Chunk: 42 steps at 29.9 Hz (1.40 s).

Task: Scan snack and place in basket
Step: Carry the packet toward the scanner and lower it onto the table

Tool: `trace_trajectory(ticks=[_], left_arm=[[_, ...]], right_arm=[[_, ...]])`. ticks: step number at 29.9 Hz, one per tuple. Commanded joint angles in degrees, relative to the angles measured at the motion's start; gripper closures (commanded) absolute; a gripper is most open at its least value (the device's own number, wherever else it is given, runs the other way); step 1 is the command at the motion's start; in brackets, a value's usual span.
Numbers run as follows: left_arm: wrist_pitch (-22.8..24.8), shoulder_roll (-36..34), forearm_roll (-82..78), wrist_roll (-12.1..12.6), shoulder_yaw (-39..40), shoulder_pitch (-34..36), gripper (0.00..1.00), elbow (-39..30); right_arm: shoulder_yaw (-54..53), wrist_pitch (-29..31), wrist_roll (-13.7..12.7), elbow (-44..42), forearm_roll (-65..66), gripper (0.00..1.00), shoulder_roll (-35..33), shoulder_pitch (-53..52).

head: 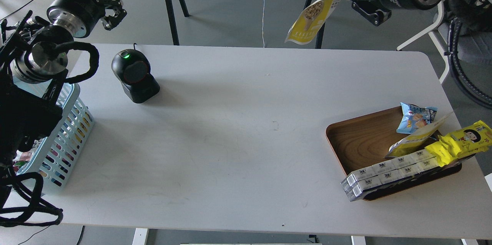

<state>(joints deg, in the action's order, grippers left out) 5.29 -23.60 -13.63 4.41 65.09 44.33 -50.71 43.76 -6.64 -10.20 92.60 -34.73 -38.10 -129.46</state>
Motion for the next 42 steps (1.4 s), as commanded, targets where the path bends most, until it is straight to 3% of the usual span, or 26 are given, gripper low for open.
trace_trajectory(ticks=[1,9,24,42], left_arm=[[0.0,0.0,-0.1,0.0,0.1,0.1,0.0,0.8],[-0.1,-0.7,0.0,0.0,0.2,0.1,0.0,0.7],[0.0,-1.4,0.1,0.0,0.3,0.1,0.0,0.7],[0.2,-1.4,0.1,0.0,0.2,0.2,0.0,0.7]], right_arm=[[-7.5,-6.4,-0.1,0.0,-0.3,1.0,2.0,7.0],[-20.1,-21.4,-0.2,-0.1,-0.3,1.0,10.4,20.6],[-22.6,-21.4,-0.2,-0.6,-1.7,1.0,24.7,30.6],[-21.2,-21.4,0.1,-3.4,-0.6,0.99,27.6,33.3]])
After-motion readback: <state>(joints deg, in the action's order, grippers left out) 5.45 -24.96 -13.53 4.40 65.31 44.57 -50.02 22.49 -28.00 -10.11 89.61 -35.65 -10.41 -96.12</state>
